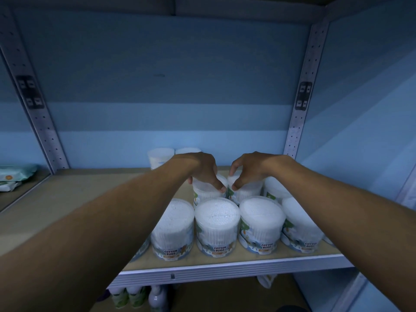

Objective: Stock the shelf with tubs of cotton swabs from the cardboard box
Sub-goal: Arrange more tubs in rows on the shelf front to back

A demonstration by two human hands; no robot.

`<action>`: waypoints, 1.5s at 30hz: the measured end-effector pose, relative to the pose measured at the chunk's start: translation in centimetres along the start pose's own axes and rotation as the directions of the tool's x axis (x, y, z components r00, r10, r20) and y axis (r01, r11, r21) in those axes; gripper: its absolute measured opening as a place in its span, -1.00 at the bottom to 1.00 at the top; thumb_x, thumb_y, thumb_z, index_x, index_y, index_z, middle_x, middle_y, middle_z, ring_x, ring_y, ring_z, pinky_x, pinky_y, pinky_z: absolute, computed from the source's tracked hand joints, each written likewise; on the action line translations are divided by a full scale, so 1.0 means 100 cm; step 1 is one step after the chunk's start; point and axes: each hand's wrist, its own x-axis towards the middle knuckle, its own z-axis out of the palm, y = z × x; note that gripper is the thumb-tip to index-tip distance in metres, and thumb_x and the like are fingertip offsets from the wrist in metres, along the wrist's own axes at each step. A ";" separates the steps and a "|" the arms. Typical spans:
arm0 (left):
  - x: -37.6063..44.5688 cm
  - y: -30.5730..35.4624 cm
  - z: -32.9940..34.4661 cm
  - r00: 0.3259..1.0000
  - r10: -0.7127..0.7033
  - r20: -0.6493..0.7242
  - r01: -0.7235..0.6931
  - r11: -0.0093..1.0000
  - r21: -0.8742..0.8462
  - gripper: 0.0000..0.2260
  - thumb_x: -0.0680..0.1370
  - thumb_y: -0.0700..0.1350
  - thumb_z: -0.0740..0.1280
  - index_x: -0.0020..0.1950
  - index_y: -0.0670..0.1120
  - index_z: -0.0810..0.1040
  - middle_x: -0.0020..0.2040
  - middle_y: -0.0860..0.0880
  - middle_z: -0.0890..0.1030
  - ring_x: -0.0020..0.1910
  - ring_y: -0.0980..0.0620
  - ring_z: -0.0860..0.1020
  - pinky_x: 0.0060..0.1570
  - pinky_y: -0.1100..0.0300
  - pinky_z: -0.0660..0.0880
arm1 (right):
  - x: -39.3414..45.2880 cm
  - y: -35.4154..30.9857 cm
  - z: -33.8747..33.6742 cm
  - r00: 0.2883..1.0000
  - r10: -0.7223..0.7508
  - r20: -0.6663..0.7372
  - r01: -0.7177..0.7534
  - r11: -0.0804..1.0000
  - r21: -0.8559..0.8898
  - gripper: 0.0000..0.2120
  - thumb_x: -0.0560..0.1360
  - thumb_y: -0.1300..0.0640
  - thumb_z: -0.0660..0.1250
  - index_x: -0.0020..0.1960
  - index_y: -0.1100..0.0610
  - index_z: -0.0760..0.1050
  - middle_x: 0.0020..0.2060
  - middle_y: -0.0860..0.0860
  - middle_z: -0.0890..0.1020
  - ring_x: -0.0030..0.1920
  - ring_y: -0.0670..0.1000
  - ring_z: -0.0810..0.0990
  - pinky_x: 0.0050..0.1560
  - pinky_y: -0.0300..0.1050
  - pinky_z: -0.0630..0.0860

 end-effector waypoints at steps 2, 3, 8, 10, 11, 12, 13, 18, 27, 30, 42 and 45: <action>-0.003 0.002 0.000 1.000 -0.004 -0.001 0.004 1.000 -0.002 -0.31 0.36 0.36 0.43 0.37 0.00 0.52 0.28 0.02 0.55 -0.19 -0.06 0.68 0.09 0.10 0.58 | -0.002 0.000 0.001 1.000 0.000 0.001 0.000 1.000 0.001 -0.49 0.35 -0.29 0.48 0.25 -0.23 0.50 0.35 -0.13 0.46 0.28 0.03 0.49 0.30 -0.01 0.46; -0.005 0.003 0.000 1.000 -0.006 0.001 0.006 1.000 -0.008 -0.31 0.36 0.35 0.43 0.37 0.00 0.52 0.29 0.02 0.55 -0.20 -0.06 0.68 0.08 0.11 0.58 | -0.004 0.000 0.001 1.000 0.000 0.002 0.000 1.000 0.002 -0.49 0.35 -0.29 0.48 0.25 -0.23 0.50 0.35 -0.13 0.46 0.28 0.02 0.49 0.28 -0.02 0.46; -0.011 0.006 0.000 1.000 -0.005 0.003 0.005 1.000 -0.014 -0.30 0.35 0.37 0.43 0.38 0.02 0.51 0.33 0.04 0.53 -0.24 -0.02 0.66 0.08 0.13 0.57 | -0.015 -0.003 -0.002 1.000 0.021 0.013 -0.022 1.000 0.010 -0.49 0.40 -0.23 0.48 0.31 -0.18 0.48 0.33 -0.14 0.45 0.15 -0.02 0.45 -0.16 -0.17 0.39; -0.014 0.007 0.000 1.000 -0.005 0.003 0.005 1.000 -0.016 -0.29 0.36 0.36 0.43 0.40 0.02 0.50 0.33 0.04 0.53 -0.24 -0.01 0.65 0.06 0.15 0.57 | -0.019 -0.004 -0.002 0.999 0.028 0.015 -0.028 1.000 0.006 -0.48 0.40 -0.22 0.48 0.32 -0.17 0.48 0.34 -0.13 0.45 0.13 -0.03 0.43 -0.28 -0.20 0.34; -0.015 0.008 0.000 1.000 -0.005 0.004 0.005 1.000 -0.016 -0.29 0.36 0.36 0.43 0.40 0.01 0.49 0.33 0.04 0.53 -0.25 0.00 0.64 0.06 0.16 0.56 | -0.020 -0.004 -0.001 0.999 0.032 0.017 -0.032 0.999 0.008 -0.48 0.40 -0.22 0.48 0.32 -0.17 0.47 0.35 -0.12 0.44 0.13 -0.02 0.42 -0.30 -0.20 0.33; -0.017 0.009 0.000 1.000 -0.007 0.005 0.007 1.000 -0.016 -0.29 0.36 0.36 0.43 0.40 0.01 0.49 0.33 0.04 0.53 -0.25 0.00 0.64 0.07 0.16 0.56 | -0.021 -0.004 -0.001 0.999 0.036 0.020 -0.036 0.999 0.009 -0.48 0.40 -0.22 0.48 0.32 -0.17 0.47 0.35 -0.11 0.43 0.13 -0.02 0.42 -0.30 -0.20 0.34; -0.018 0.010 0.000 1.000 -0.008 0.008 0.008 1.000 -0.016 -0.29 0.36 0.36 0.43 0.40 0.02 0.49 0.33 0.04 0.52 -0.24 0.00 0.65 0.07 0.15 0.57 | -0.022 -0.005 -0.001 0.999 0.040 0.024 -0.040 0.999 0.010 -0.47 0.40 -0.22 0.49 0.33 -0.17 0.47 0.36 -0.11 0.43 0.13 -0.01 0.43 -0.28 -0.19 0.35; -0.024 0.013 -0.002 1.000 -0.018 0.023 0.019 0.999 -0.030 -0.30 0.37 0.35 0.43 0.40 0.00 0.49 0.35 0.03 0.51 -0.18 -0.03 0.66 0.09 0.13 0.59 | -0.025 -0.008 -0.003 0.998 0.045 0.033 -0.045 0.999 0.007 -0.45 0.39 -0.22 0.49 0.33 -0.16 0.46 0.35 -0.11 0.42 0.14 0.00 0.44 -0.25 -0.17 0.39; -0.031 0.013 -0.003 0.999 -0.023 0.032 0.026 0.994 -0.102 -0.31 0.43 0.32 0.39 0.46 -0.01 0.41 0.41 0.01 0.44 0.13 -0.10 0.61 0.15 0.09 0.58 | -0.029 -0.006 -0.006 0.999 0.049 0.017 -0.050 0.998 0.049 -0.48 0.47 -0.22 0.43 0.36 -0.11 0.45 0.35 -0.11 0.44 0.16 0.00 0.45 -0.20 -0.19 0.40; -0.032 0.008 -0.003 1.000 -0.016 0.020 0.018 0.994 -0.106 -0.34 0.45 0.30 0.38 0.45 0.00 0.43 0.39 0.02 0.45 0.22 -0.06 0.53 0.14 0.05 0.59 | -0.029 -0.008 -0.010 0.999 0.047 -0.003 -0.047 0.997 0.060 -0.49 0.49 -0.22 0.41 0.38 -0.10 0.44 0.40 -0.10 0.40 0.26 0.01 0.45 0.00 -0.13 0.41; -0.027 -0.041 -0.017 0.994 -0.073 -0.087 0.070 0.997 -0.033 -0.40 0.37 0.38 0.37 0.33 0.12 0.51 0.27 0.08 0.56 0.18 -0.02 0.58 0.24 0.01 0.50 | -0.002 -0.030 -0.016 0.999 -0.017 -0.036 0.020 0.997 0.079 -0.54 0.47 -0.24 0.41 0.33 -0.16 0.46 0.24 -0.10 0.50 0.09 -0.01 0.48 0.13 -0.12 0.46; -0.023 -0.060 -0.020 0.987 -0.102 -0.127 0.097 0.994 -0.046 -0.37 0.40 0.33 0.39 0.41 0.13 0.44 0.34 0.10 0.51 0.27 -0.02 0.52 0.27 0.05 0.45 | 0.009 -0.036 -0.017 0.998 -0.034 -0.050 0.038 0.995 0.088 -0.54 0.48 -0.23 0.40 0.33 -0.16 0.46 0.28 -0.09 0.51 0.10 0.00 0.49 0.12 -0.13 0.47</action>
